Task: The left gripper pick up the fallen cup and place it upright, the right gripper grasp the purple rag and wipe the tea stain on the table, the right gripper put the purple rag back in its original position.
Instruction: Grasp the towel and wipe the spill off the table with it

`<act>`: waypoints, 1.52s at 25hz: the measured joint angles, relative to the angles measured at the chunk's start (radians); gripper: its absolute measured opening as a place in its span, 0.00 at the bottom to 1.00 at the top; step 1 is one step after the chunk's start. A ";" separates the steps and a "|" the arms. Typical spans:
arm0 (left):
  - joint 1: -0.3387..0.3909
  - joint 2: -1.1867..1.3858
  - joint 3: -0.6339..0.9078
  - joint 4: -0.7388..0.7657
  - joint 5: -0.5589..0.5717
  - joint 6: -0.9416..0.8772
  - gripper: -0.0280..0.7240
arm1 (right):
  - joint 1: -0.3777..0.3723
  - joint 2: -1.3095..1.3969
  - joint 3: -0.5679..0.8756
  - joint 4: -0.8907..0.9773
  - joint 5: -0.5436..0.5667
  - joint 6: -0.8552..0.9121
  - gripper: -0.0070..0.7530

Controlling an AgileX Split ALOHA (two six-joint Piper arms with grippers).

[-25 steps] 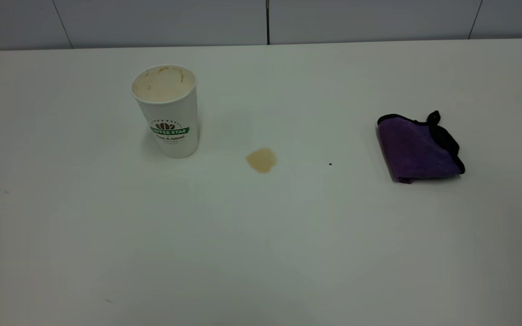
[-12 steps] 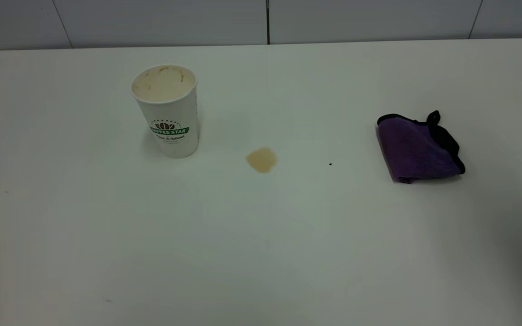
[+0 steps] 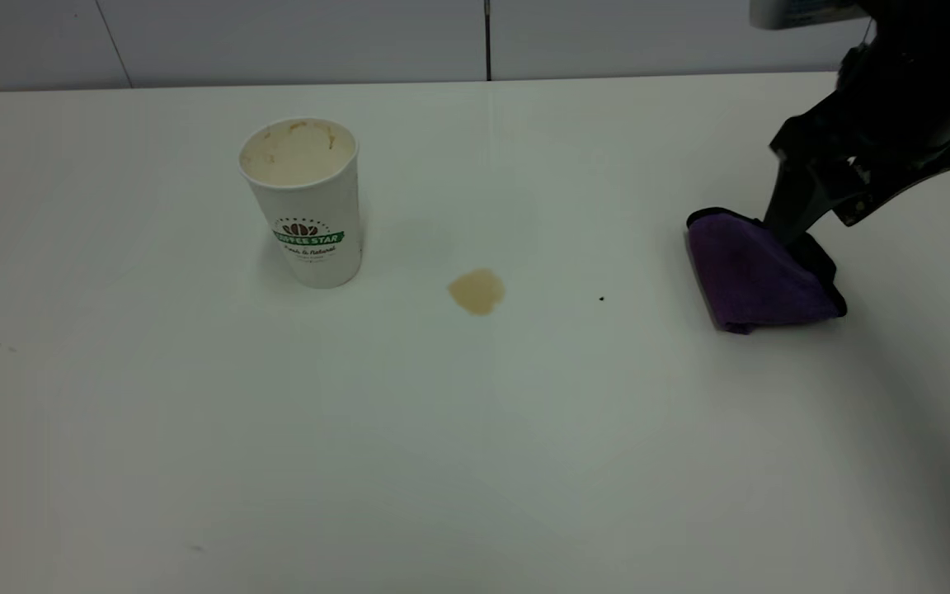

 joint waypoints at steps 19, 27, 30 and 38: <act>0.000 0.000 0.000 0.000 0.002 -0.002 0.62 | 0.000 0.400 -0.424 -0.265 0.079 0.217 0.79; 0.000 0.000 0.000 0.000 0.002 -0.002 0.62 | 0.011 0.459 -0.450 -0.262 0.085 0.223 0.56; 0.000 0.000 0.000 0.000 0.002 -0.002 0.62 | 0.034 0.462 -0.454 -0.264 0.079 0.203 0.22; 0.000 0.000 0.000 0.000 0.002 -0.002 0.62 | 0.128 0.480 -0.513 -0.135 0.020 0.129 0.11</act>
